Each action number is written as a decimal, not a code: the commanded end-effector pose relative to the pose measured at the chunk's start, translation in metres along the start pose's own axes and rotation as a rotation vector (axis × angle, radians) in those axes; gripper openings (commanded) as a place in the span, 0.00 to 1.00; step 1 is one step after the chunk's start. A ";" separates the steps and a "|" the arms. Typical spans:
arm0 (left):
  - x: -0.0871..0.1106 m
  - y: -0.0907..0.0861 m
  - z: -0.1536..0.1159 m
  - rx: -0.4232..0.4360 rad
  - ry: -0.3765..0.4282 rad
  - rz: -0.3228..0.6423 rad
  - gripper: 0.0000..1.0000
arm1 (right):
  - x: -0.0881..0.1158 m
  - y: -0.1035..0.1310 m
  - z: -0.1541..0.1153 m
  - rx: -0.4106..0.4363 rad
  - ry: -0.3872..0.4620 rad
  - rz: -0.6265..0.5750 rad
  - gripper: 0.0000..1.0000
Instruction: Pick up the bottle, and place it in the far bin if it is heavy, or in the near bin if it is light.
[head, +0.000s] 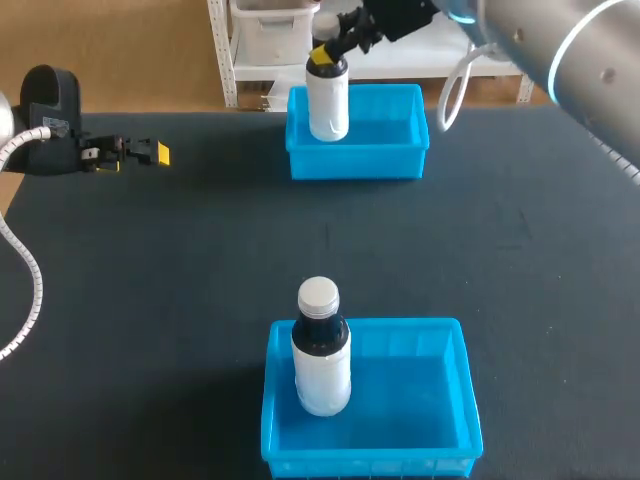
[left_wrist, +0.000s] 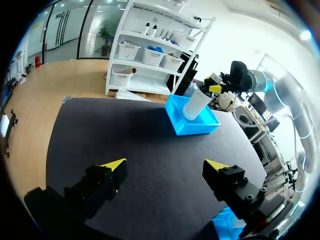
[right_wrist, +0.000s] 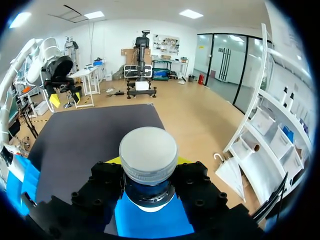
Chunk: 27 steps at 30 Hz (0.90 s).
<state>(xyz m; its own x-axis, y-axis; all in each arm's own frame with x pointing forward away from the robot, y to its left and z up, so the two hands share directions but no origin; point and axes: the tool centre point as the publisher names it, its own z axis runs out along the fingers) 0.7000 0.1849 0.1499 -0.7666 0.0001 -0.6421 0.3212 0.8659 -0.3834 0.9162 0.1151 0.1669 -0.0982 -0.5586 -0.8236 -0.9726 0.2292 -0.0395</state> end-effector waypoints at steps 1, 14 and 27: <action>0.000 0.000 0.000 0.000 0.000 0.000 1.00 | -0.002 -0.029 0.015 -0.259 0.012 0.008 0.00; 0.000 0.000 0.000 0.000 0.000 0.000 1.00 | 0.010 -0.038 0.032 -0.280 0.010 0.030 0.00; 0.000 0.000 0.000 0.000 0.000 0.000 1.00 | 0.021 -0.043 0.042 -0.289 0.010 0.057 0.00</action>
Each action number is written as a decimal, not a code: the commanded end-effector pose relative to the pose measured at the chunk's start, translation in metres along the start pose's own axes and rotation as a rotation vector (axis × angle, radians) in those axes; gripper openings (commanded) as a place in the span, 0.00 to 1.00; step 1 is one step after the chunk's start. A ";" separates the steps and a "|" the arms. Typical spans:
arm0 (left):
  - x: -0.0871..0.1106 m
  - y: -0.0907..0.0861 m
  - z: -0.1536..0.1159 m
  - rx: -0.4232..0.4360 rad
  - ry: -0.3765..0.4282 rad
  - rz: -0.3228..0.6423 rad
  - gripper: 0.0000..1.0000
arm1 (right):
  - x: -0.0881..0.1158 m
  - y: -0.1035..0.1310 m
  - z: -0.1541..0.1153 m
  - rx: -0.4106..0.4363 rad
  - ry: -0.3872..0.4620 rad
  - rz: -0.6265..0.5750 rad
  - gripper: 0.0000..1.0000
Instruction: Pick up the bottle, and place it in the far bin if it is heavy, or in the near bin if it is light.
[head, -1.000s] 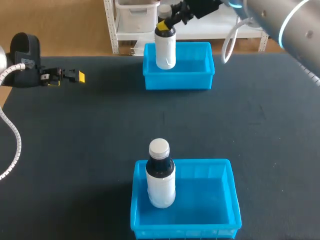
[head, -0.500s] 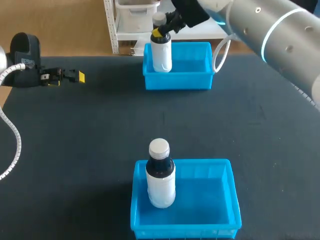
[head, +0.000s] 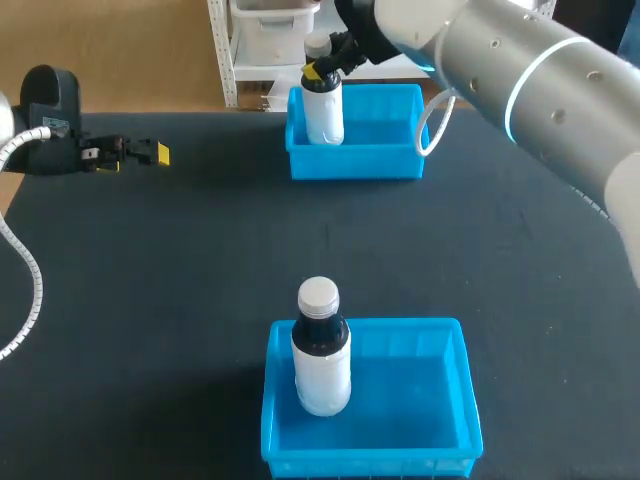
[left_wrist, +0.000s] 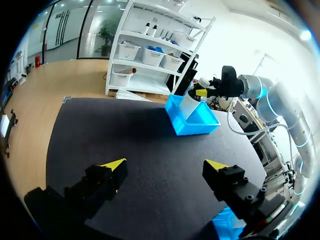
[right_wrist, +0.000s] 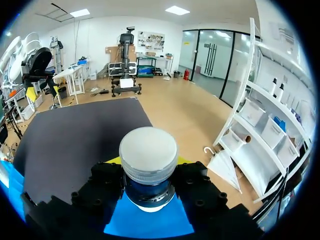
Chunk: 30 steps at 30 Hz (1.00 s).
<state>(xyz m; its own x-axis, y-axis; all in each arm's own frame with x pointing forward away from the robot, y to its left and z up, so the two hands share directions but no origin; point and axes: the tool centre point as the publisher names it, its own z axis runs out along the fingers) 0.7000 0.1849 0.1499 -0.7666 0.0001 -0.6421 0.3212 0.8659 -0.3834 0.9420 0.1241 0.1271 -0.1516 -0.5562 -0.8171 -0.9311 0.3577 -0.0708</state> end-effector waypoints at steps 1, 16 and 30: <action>0.000 0.000 0.000 0.000 0.000 0.000 1.00 | -0.005 -0.021 0.010 -0.417 0.004 0.004 0.00; 0.000 0.000 0.000 0.000 0.000 0.000 1.00 | 0.001 -0.025 0.007 -0.421 0.037 0.028 1.00; 0.000 0.000 0.000 0.000 0.000 0.000 1.00 | 0.035 -0.028 -0.093 -0.312 0.112 0.074 1.00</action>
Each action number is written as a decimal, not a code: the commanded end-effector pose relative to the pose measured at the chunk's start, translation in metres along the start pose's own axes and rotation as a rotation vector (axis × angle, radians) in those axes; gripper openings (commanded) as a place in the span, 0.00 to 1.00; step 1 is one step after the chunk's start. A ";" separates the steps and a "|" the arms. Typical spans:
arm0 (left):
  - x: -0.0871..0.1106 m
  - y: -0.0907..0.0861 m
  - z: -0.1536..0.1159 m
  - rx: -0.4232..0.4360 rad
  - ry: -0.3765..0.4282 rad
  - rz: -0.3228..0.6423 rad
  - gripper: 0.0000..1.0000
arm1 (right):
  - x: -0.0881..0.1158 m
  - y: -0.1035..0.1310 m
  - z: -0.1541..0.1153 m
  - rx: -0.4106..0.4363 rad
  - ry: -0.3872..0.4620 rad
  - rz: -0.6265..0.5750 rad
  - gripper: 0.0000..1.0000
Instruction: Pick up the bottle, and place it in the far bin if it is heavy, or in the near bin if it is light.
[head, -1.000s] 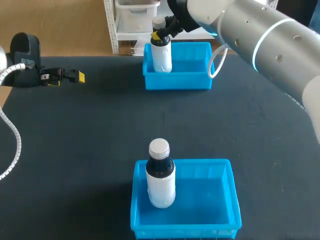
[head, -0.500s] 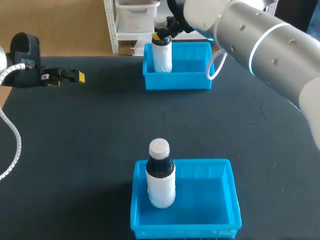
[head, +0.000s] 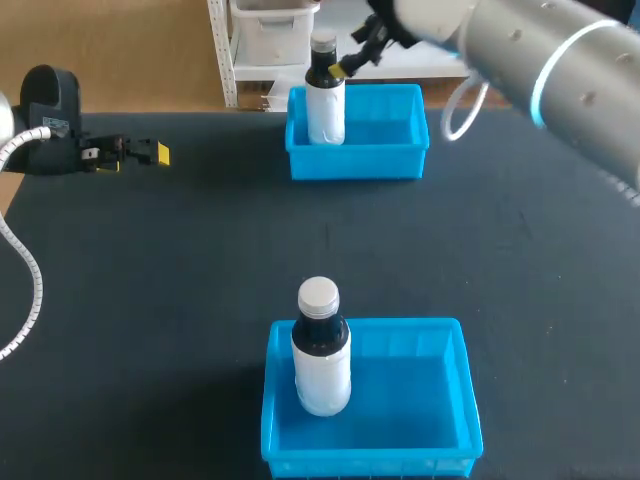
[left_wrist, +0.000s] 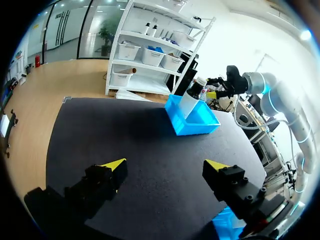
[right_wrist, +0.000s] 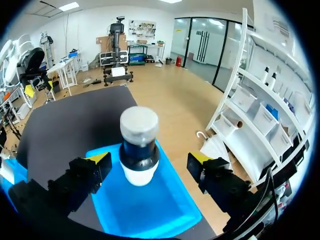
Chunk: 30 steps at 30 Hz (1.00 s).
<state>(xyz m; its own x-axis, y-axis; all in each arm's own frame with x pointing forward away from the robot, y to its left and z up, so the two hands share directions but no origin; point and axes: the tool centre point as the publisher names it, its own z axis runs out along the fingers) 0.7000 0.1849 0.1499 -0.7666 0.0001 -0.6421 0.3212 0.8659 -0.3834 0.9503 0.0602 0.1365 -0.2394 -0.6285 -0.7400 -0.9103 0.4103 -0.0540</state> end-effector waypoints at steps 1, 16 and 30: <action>0.000 0.000 0.000 0.000 0.000 0.000 1.00 | 0.018 0.001 -0.049 -0.338 -0.007 0.008 1.00; 0.000 0.000 0.000 0.000 0.000 0.000 1.00 | 0.064 0.038 -0.150 -0.282 -0.001 0.005 1.00; 0.000 0.000 0.000 0.000 0.000 0.000 1.00 | 0.080 0.061 -0.172 -0.346 0.134 0.041 1.00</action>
<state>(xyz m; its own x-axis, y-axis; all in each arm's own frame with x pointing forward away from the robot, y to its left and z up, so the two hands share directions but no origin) 0.7000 0.1850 0.1499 -0.7666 0.0001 -0.6421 0.3212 0.8660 -0.3834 0.8269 -0.0792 0.1902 -0.2991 -0.7107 -0.6368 -0.9512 0.1691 0.2580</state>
